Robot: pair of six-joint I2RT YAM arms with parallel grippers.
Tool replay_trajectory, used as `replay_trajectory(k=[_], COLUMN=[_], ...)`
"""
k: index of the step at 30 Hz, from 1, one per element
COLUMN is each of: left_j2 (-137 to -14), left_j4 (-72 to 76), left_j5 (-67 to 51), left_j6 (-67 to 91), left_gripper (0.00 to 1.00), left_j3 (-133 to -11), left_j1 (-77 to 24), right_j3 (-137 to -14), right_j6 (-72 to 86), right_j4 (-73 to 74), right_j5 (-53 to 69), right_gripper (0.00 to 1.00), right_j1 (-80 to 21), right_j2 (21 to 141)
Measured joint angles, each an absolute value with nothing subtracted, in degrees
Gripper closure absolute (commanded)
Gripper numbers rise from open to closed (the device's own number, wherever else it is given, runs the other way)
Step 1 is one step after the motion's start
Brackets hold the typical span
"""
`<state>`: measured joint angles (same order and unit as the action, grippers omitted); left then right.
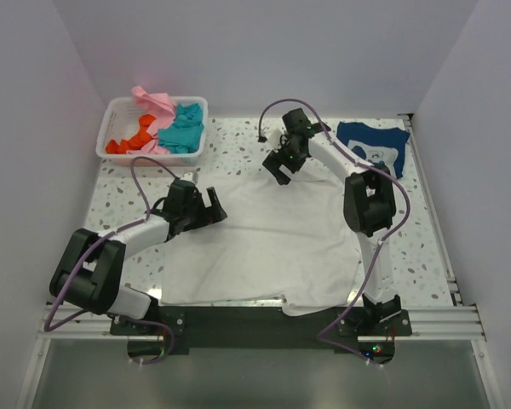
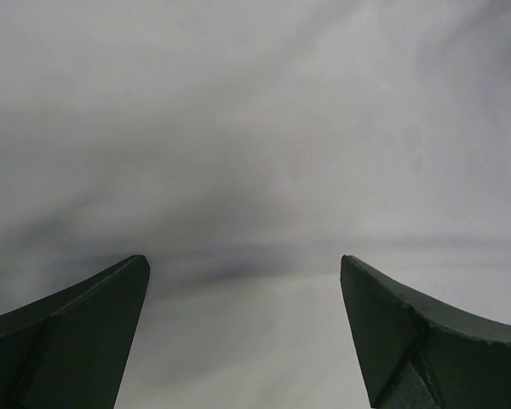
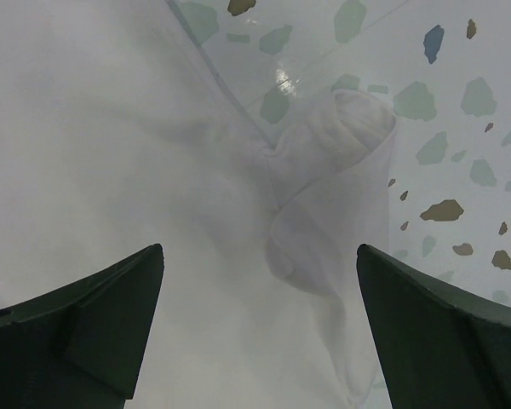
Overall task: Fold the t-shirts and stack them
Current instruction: Flatten the tshirt out
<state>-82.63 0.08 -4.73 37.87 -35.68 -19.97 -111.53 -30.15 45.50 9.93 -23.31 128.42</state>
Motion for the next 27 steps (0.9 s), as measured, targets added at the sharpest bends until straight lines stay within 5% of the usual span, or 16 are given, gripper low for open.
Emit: replay_trajectory(k=[16,27], left_j2=[-83.15,-83.77], left_j4=[1.48,2.79], left_j5=[-3.73,-3.03], left_j6=[37.65,37.65], left_gripper=[0.00,0.00], left_j3=[-35.51,-35.51], left_j1=[-19.97,-20.01], right_j3=[-117.36,-118.69], right_j6=[-40.29,-41.28], right_j4=[53.54,51.94], right_j5=[6.90,3.86], right_gripper=[0.05,0.54], right_j1=[-23.31,-23.31], right_j2=[133.93,136.35])
